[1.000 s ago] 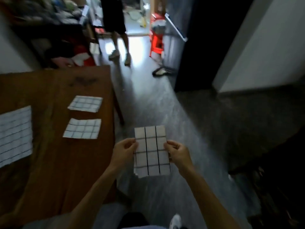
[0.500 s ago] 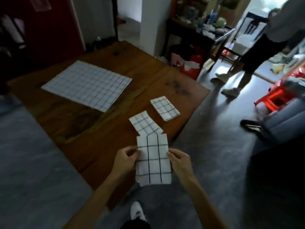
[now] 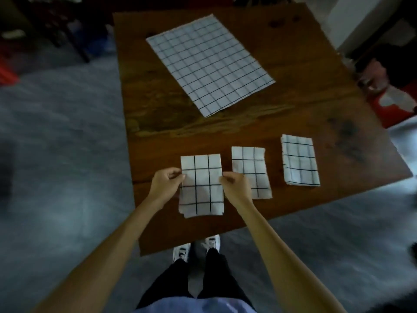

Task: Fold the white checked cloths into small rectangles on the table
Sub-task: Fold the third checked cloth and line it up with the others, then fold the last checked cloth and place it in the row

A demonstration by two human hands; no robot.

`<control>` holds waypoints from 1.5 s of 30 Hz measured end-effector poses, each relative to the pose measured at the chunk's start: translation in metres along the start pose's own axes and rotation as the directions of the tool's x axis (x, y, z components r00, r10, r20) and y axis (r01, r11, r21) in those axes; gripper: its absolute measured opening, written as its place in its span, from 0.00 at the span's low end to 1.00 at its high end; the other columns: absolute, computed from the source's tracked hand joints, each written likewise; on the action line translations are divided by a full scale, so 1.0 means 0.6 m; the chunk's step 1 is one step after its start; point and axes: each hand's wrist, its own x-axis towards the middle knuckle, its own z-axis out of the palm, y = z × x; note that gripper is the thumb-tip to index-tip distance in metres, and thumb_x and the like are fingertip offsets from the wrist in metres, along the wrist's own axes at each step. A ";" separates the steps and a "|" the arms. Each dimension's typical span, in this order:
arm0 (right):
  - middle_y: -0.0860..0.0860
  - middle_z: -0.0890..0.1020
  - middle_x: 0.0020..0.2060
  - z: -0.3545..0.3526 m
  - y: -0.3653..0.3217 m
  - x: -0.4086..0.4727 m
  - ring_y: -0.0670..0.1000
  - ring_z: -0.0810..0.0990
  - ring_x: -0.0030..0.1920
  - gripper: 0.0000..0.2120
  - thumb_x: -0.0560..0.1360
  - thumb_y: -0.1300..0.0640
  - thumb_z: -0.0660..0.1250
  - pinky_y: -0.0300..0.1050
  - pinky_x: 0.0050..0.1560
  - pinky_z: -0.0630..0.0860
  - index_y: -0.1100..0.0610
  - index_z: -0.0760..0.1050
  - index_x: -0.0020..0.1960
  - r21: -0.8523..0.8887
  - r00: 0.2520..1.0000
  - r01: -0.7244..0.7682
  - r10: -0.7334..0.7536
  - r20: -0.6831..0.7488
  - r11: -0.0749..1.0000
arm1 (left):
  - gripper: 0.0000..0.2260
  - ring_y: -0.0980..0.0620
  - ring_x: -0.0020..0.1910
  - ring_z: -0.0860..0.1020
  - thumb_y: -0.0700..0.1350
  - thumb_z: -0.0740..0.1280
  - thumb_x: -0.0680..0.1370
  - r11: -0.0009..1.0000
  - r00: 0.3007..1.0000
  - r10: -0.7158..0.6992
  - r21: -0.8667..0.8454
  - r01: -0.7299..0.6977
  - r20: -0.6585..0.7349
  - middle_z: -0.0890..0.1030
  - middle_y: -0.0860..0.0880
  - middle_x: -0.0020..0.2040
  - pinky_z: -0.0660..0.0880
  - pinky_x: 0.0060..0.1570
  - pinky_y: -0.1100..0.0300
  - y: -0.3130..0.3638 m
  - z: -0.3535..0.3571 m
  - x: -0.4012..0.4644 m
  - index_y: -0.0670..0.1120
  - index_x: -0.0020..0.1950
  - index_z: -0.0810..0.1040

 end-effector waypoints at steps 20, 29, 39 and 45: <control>0.47 0.75 0.65 0.009 -0.161 -0.016 0.46 0.73 0.64 0.20 0.80 0.44 0.57 0.46 0.64 0.72 0.50 0.69 0.68 -0.318 0.816 0.575 -0.501 0.287 0.754 | 0.23 0.51 0.51 0.78 0.61 0.55 0.79 0.785 0.919 0.298 0.614 -0.081 -0.259 0.80 0.49 0.54 0.73 0.46 0.60 0.016 -0.157 -0.110 0.47 0.62 0.75; 0.46 0.68 0.71 0.164 -0.347 -0.116 0.45 0.64 0.72 0.23 0.79 0.40 0.53 0.48 0.73 0.60 0.47 0.65 0.72 -0.382 0.747 0.663 -0.602 0.282 0.644 | 0.29 0.45 0.53 0.79 0.64 0.49 0.78 0.728 0.823 0.481 0.660 -0.184 -0.301 0.81 0.47 0.55 0.74 0.52 0.53 -0.046 -0.407 -0.158 0.45 0.60 0.77; 0.45 0.70 0.70 0.295 -0.491 -0.191 0.44 0.66 0.70 0.25 0.78 0.37 0.51 0.45 0.70 0.62 0.46 0.65 0.71 -0.436 0.798 0.561 -0.600 0.059 0.703 | 0.34 0.47 0.69 0.67 0.68 0.41 0.76 0.609 0.798 0.595 0.702 -0.369 -0.097 0.70 0.45 0.70 0.63 0.67 0.51 -0.052 -0.644 -0.114 0.51 0.72 0.65; 0.46 0.68 0.71 0.308 -0.571 -0.131 0.46 0.63 0.72 0.23 0.80 0.40 0.52 0.45 0.71 0.57 0.46 0.64 0.72 -0.490 0.823 0.483 -0.568 -0.029 0.725 | 0.37 0.47 0.69 0.67 0.69 0.39 0.75 0.537 0.756 0.655 0.699 -0.472 0.007 0.70 0.45 0.70 0.62 0.67 0.51 -0.013 -0.723 0.007 0.49 0.73 0.65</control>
